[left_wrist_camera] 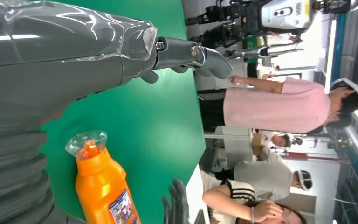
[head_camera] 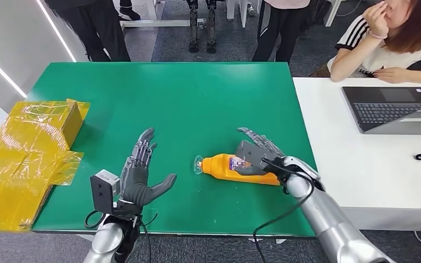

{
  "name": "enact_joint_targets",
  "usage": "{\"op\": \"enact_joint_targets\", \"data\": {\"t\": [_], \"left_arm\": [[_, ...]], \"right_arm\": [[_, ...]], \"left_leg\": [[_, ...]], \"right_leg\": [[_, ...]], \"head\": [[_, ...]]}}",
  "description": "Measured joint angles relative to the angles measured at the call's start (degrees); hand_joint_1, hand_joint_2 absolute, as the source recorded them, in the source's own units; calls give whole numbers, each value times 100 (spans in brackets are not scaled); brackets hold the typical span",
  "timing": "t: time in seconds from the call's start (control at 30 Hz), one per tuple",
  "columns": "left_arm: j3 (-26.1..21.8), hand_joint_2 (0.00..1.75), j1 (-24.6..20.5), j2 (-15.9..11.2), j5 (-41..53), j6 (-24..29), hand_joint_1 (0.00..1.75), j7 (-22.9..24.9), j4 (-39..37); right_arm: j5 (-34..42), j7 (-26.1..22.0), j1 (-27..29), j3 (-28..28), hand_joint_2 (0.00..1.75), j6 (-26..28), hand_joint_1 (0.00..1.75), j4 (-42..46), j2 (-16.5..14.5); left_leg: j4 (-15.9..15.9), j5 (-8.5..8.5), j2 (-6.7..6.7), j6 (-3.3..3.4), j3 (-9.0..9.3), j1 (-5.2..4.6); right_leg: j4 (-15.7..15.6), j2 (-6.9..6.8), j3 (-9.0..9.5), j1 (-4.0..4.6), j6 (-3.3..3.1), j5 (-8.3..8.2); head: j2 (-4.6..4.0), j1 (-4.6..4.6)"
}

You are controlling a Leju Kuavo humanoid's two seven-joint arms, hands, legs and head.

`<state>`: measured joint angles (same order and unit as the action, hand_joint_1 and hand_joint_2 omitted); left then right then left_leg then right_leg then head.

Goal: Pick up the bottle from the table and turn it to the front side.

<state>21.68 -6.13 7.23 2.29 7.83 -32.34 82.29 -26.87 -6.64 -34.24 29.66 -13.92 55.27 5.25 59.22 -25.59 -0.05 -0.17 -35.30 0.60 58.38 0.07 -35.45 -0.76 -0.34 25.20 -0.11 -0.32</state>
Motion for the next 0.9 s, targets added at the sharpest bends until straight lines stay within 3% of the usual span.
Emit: {"op": "enact_joint_targets", "data": {"t": [0.23,0.37,0.6,0.9], "left_arm": [[1,175,-125,33,-260,-356,0,346,-57],[-1,175,-184,55,-625,-611,0,448,-136],[-8,175,-209,57,-1033,-878,0,541,-227],[-27,175,-202,57,-1104,-906,0,543,-267]], "right_arm": [[-541,281,-1270,1251,175,-1821,0,-1140,201],[-613,336,-1872,1967,175,-2451,0,-1460,350],[-556,409,-2512,2779,175,-2872,0,-1709,374],[-420,448,-2779,3216,175,-2929,0,-1760,374]], "left_leg": [[2,1,-3,-1,-2,0],[2,1,-2,-1,-3,-1],[3,1,-2,-1,0,1],[2,1,-1,-1,-1,1]], "right_leg": [[-1,-2,-2,0,0,0],[-1,-1,-1,0,0,0],[-1,1,-2,0,1,0],[1,2,-1,1,1,0]], "head": [[0,0],[0,1],[0,-1],[0,1]]}}
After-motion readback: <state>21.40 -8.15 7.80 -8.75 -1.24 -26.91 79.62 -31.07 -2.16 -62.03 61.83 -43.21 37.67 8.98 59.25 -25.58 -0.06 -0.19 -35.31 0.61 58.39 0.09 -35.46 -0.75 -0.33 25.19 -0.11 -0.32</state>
